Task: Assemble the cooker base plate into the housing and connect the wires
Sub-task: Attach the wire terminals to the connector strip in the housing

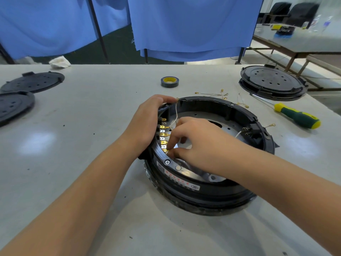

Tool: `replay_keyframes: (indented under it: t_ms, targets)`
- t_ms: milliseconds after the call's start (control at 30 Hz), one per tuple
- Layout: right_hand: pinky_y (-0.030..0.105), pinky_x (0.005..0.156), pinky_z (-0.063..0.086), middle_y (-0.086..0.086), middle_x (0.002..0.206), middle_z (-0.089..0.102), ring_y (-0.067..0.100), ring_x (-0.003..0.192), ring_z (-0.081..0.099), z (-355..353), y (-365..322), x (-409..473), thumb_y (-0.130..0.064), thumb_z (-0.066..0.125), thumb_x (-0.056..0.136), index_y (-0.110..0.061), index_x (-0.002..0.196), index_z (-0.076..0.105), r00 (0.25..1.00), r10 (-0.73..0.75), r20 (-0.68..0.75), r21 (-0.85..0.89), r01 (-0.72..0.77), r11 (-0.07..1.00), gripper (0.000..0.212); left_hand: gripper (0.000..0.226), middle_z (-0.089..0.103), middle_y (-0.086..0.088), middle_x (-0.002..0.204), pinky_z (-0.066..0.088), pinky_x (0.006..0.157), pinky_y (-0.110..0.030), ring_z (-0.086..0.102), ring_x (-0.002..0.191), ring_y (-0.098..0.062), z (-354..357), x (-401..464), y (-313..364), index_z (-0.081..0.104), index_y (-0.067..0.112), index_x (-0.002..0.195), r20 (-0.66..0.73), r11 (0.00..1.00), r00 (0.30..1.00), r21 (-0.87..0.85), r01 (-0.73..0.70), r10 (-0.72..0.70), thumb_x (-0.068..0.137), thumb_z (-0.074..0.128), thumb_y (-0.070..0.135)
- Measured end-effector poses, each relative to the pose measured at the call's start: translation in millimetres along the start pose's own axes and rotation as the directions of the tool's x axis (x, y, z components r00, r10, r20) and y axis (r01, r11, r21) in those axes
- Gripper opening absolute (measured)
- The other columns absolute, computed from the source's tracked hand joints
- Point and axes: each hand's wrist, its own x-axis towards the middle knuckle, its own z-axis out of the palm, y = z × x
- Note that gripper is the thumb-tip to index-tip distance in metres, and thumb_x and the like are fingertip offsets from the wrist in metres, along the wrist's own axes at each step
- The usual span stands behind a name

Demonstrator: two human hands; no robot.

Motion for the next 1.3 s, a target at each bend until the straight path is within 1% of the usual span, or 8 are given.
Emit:
replay_keyframes:
  t_ms: [200,367,567,667,800,1033,1167,1300]
  targets:
    - [0.022,0.063,0.047,-0.013,0.072,0.065,-0.001,0.067,0.058,0.3,8.9,2.8,-0.033,0.063,0.083,-0.028,0.078,0.063,0.979,0.168,-0.114,0.165,-0.149,0.975,0.008,0.041,0.068,-0.003,0.116,0.044,0.104,-0.047,0.061,0.111,-0.022,-0.1,-1.0,0.6,0.068,0.024,0.101,-0.008,1.000,1.000,0.009,-0.014,0.014,0.098,0.028,0.016]
    - [0.023,0.064,0.047,-0.011,0.072,0.065,0.003,0.070,0.058,2.3,12.3,8.3,-0.034,0.058,0.090,-0.025,0.083,0.069,0.967,0.253,-0.022,0.123,-0.249,0.961,0.016,0.042,0.068,-0.002,0.115,0.044,0.104,-0.046,0.061,0.112,-0.021,0.7,-1.9,2.5,0.068,0.022,0.104,-0.008,1.000,1.000,0.003,0.008,-0.008,0.098,0.028,0.016]
    - [0.027,0.068,0.051,-0.004,0.077,0.069,0.011,0.075,0.064,2.7,10.8,11.8,-0.033,0.060,0.090,-0.021,0.081,0.068,0.953,0.300,0.035,0.205,-0.301,0.931,0.016,0.042,0.066,-0.001,0.117,0.043,0.105,-0.043,0.059,0.114,-0.019,0.5,-3.5,4.2,0.066,0.021,0.110,0.025,1.000,1.000,0.027,-0.003,0.003,0.100,0.025,0.016]
    - [0.033,0.073,0.055,0.010,0.084,0.073,0.022,0.073,0.066,-3.1,13.1,17.4,-0.030,0.065,0.089,-0.008,0.087,0.071,0.907,0.402,0.123,0.385,-0.418,0.823,0.024,0.043,0.066,0.000,0.117,0.044,0.105,-0.045,0.059,0.114,-0.020,0.5,-4.4,4.2,0.066,0.023,0.109,0.027,0.999,1.000,0.034,0.004,-0.005,0.101,0.024,0.017]
    - [0.018,0.048,0.042,0.000,0.062,0.057,0.008,0.049,0.042,-11.9,11.3,25.7,-0.023,0.066,0.090,-0.005,0.084,0.068,0.807,0.488,0.332,0.550,-0.586,0.595,0.019,0.043,0.065,-0.001,0.118,0.042,0.106,-0.048,0.058,0.115,-0.023,-0.2,-3.5,4.2,0.066,0.023,0.110,0.025,0.999,1.000,0.037,0.013,-0.014,0.100,0.025,0.017]
    - [0.012,0.035,0.019,-0.009,0.046,0.035,0.004,0.034,0.020,-10.3,7.4,39.2,-0.025,0.060,0.094,-0.017,0.065,0.057,0.712,0.498,0.494,0.522,-0.701,0.485,0.029,0.042,0.065,-0.002,0.120,0.040,0.107,-0.047,0.058,0.117,-0.023,0.5,-2.1,1.4,0.066,0.022,0.110,0.020,0.999,1.000,0.047,0.005,-0.006,0.099,0.025,0.017]
    - [0.010,0.030,0.016,-0.011,0.037,0.034,0.005,0.028,0.018,-6.9,4.5,39.6,-0.020,0.054,0.097,-0.017,0.070,0.057,0.683,0.475,0.555,0.566,-0.729,0.385,0.027,0.042,0.066,-0.002,0.119,0.040,0.108,-0.047,0.058,0.117,-0.023,0.7,-1.6,1.4,0.067,0.024,0.106,0.010,0.999,1.000,0.032,0.006,-0.006,0.099,0.026,0.016]
    - [0.010,0.032,0.016,-0.011,0.033,0.034,0.006,0.028,0.019,-3.8,0.6,40.5,-0.018,0.053,0.097,-0.018,0.067,0.057,0.681,0.501,0.535,0.568,-0.728,0.384,0.030,0.042,0.065,-0.001,0.120,0.039,0.108,-0.046,0.057,0.118,-0.022,1.6,-2.3,2.0,0.066,0.023,0.108,0.004,0.999,1.000,0.039,0.006,-0.006,0.099,0.026,0.016]
